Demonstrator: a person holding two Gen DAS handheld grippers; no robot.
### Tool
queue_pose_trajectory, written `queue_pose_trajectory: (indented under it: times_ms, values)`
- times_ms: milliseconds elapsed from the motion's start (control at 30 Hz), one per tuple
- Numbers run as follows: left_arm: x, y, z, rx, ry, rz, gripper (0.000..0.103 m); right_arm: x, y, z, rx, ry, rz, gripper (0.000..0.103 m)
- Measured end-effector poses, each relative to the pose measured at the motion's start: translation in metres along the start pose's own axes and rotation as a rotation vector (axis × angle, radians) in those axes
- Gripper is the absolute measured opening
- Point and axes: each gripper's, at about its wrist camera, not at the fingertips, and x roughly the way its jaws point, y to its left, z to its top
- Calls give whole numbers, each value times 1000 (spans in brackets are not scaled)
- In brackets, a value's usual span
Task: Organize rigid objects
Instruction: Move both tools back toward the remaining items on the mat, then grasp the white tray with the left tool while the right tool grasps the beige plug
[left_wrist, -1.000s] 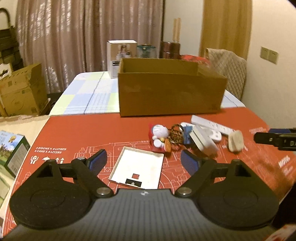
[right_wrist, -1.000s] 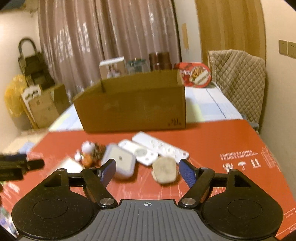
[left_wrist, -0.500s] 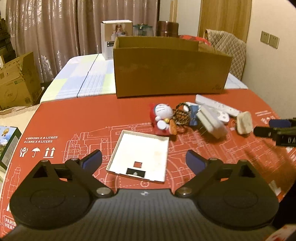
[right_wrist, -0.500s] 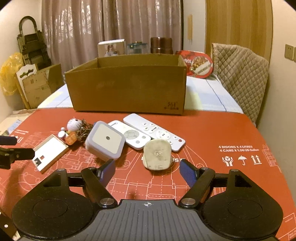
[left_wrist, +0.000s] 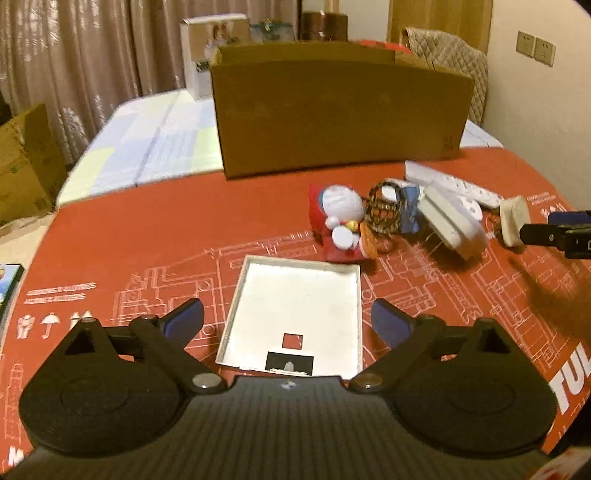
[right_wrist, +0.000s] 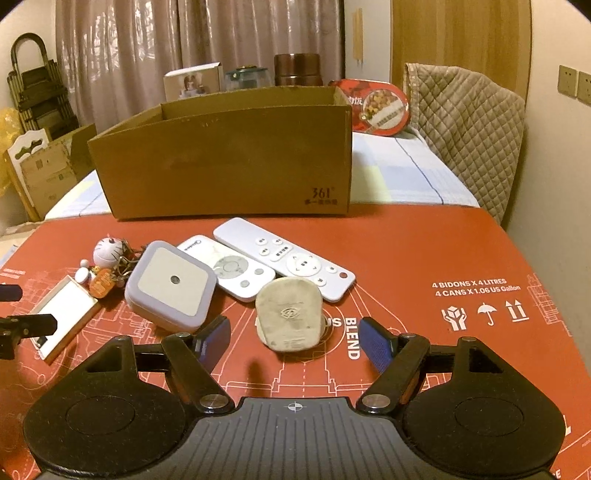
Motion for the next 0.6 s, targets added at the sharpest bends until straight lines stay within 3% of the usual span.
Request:
queue_pose_trajectory:
  times_ms: [267,400,600]
  values:
    - [22,-8,1,51,50,-25,95,7,-3,-1,16,19,-5,73]
    - [24,-6,1,24,50,-21,94,11,-4,0,25,27,-7,73]
    - [22,-3,2,0,47,0,84,14,-4,0,36,32,1,73]
